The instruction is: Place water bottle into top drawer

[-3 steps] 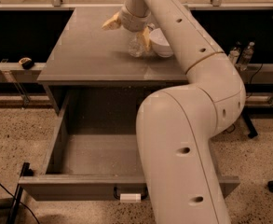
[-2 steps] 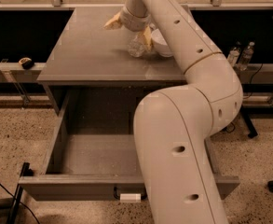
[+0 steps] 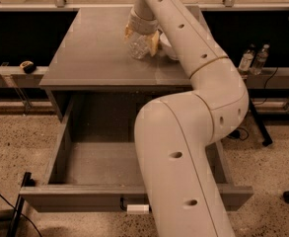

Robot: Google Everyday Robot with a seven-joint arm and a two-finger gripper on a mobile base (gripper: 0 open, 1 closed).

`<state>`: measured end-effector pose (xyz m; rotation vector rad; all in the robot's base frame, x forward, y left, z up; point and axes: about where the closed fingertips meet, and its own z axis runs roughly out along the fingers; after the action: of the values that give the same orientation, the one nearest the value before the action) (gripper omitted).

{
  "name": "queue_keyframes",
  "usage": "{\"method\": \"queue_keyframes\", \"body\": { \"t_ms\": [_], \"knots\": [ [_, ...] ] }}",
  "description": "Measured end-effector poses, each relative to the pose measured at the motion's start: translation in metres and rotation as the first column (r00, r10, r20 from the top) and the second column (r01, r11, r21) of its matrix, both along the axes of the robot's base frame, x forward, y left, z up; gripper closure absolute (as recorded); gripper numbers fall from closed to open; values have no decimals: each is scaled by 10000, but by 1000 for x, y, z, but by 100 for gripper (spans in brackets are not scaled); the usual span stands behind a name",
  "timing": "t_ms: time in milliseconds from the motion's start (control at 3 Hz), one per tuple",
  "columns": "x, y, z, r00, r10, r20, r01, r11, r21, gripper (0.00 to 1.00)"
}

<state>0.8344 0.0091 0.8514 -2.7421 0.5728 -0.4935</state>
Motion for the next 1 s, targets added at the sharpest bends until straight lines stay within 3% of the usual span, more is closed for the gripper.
{"method": "queue_keyframes", "body": {
  "t_ms": [333,667,1000],
  "knots": [
    [0,0,2,10000,0,1,0,10000,4,61],
    [-9,3,29,9997,172,184,-187,9963,843,84],
    [-30,5,78,9941,835,692,-969,9705,2206,100]
  ]
}}
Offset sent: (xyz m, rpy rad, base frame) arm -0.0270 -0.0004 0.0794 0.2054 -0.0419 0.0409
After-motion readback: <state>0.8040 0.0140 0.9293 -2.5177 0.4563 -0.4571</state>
